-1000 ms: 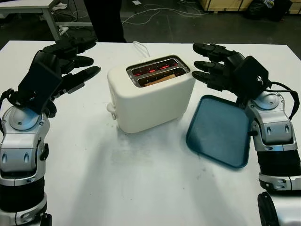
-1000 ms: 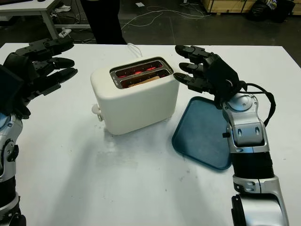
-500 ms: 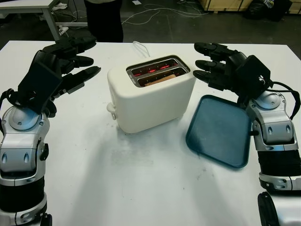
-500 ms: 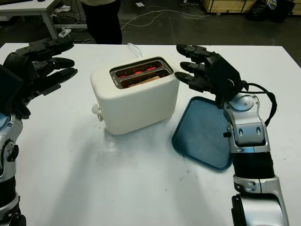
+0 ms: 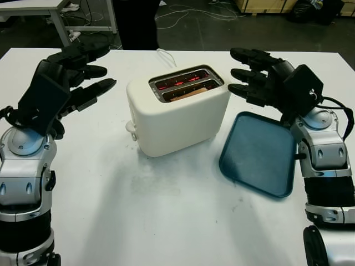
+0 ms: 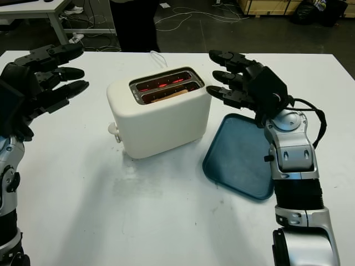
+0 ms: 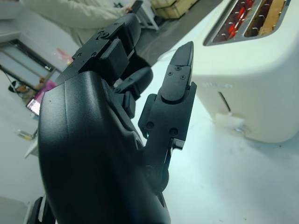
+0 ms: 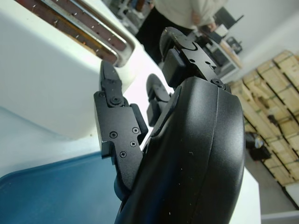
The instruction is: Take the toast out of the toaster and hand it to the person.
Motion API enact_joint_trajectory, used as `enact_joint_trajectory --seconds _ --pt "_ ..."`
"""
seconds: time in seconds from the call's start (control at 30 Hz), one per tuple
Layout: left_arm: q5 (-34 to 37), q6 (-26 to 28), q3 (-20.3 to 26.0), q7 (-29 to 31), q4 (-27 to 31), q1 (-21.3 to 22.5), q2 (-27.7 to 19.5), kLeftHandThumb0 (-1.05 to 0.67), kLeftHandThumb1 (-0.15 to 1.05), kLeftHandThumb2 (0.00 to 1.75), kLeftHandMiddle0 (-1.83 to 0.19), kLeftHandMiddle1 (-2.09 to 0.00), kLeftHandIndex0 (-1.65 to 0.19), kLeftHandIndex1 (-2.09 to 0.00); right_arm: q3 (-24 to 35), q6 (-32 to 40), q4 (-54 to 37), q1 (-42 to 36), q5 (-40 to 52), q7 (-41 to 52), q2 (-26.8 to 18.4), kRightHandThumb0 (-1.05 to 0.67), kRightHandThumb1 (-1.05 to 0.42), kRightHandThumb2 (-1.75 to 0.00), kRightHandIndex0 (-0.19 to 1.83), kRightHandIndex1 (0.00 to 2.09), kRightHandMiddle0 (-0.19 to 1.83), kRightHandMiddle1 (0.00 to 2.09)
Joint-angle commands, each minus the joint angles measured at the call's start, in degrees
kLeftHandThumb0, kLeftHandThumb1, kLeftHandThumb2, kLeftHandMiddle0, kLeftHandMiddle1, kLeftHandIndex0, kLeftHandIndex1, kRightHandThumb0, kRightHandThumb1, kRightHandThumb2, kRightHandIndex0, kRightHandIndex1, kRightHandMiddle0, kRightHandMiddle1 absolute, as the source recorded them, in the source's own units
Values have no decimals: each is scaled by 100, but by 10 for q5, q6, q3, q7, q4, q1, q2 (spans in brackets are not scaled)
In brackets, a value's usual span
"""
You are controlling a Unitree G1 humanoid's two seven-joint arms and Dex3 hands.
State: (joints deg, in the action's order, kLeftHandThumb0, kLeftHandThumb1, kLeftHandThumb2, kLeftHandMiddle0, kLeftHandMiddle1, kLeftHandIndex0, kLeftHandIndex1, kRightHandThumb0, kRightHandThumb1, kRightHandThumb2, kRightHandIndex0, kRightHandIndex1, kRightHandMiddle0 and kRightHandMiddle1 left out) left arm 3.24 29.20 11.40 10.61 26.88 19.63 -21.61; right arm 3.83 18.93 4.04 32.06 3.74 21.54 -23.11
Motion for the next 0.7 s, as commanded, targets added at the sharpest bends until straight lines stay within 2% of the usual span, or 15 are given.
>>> enact_joint_trajectory --seconds 0.0,0.3,0.47,0.53,0.67 --pt "5 7 1 -3 10 -2 2 -19 92 7 -24 -86 -57 -9 5 -13 6 5 9 3 1 3 -85 -9 31 19 38 0" --pt "6 12 -1 0 14 -5 2 -20 92 7 -26 -87 -58 -10 6 -12 6 3 3 1 -1 -2 -86 -6 33 21 39 1" --pt "4 20 0 -4 20 -4 6 -21 91 6 -26 -86 -58 -10 11 -19 8 4 13 9 2 11 -91 -8 30 19 38 0" --pt "8 15 2 -2 17 -5 8 -20 92 6 -26 -86 -57 -10 12 -24 11 3 14 12 2 17 -92 -14 29 20 37 0" --pt "4 10 0 -2 13 -7 6 -20 92 7 -27 -87 -58 -10 4 -21 5 2 3 7 -3 18 -90 -20 31 22 39 1"
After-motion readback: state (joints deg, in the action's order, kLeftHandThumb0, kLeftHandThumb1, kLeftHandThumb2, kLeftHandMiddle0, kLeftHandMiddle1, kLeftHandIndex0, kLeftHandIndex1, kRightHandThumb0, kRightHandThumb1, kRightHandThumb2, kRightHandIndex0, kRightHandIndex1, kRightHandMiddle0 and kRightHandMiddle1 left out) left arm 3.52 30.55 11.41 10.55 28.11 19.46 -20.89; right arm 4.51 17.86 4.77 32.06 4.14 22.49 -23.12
